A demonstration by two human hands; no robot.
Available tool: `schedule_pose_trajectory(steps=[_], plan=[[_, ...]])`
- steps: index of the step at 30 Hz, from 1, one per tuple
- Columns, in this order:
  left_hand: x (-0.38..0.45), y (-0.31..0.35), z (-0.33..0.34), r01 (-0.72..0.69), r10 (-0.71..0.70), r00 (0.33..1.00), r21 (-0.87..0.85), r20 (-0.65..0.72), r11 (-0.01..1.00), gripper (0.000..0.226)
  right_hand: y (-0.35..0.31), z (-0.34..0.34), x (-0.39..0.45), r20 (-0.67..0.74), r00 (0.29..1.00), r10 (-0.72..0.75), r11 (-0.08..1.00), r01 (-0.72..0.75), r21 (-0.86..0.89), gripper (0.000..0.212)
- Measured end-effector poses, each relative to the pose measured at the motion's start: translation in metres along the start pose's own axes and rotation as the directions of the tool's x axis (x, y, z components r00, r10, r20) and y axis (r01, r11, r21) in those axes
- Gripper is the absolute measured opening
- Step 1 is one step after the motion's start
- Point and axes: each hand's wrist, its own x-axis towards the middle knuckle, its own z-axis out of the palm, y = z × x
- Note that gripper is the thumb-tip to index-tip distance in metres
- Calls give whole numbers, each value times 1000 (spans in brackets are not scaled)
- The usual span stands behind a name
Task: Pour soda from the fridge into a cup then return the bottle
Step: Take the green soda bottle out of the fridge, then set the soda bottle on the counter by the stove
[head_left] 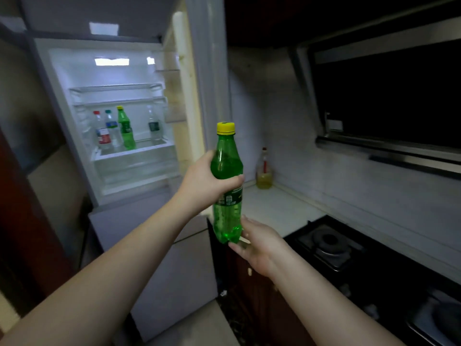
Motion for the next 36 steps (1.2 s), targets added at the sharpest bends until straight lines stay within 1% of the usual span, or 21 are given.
schedule_pose_trajectory(steps=[2,6,8,10,13,17,25,31,36], plan=[[-8,23,26,-31,31,999,-20,35,999,42,-9,-31,-16,-39,999,-25,1000,25,15,21],[-30,75,83,-85,93,989,-74,114,994,37,-23,-100,-57,-135,988,-68,995,77,64,19],[-43,102,114,-96,115,980,-118,163,988,37,-31,-139,-78,-192,977,-92,993,105,61,19],[-57,129,146,-98,131,968,-157,215,983,39,-38,-178,-100,-260,958,-118,989,136,55,20],[-78,171,191,-106,170,944,-228,282,968,41,-47,-233,-136,-366,921,-134,981,175,81,30],[-108,225,245,-117,234,899,-312,369,943,39,-56,-294,-188,-448,880,-159,967,230,109,30],[-155,311,344,-134,394,757,-467,520,874,40,-66,-401,-269,-621,753,-216,896,406,181,29],[-191,355,414,-124,503,644,-570,576,812,39,-63,-465,-315,-733,640,-231,873,468,134,27],[-217,376,467,-66,573,530,-643,625,763,40,-51,-508,-346,-830,515,-215,857,507,92,30]])
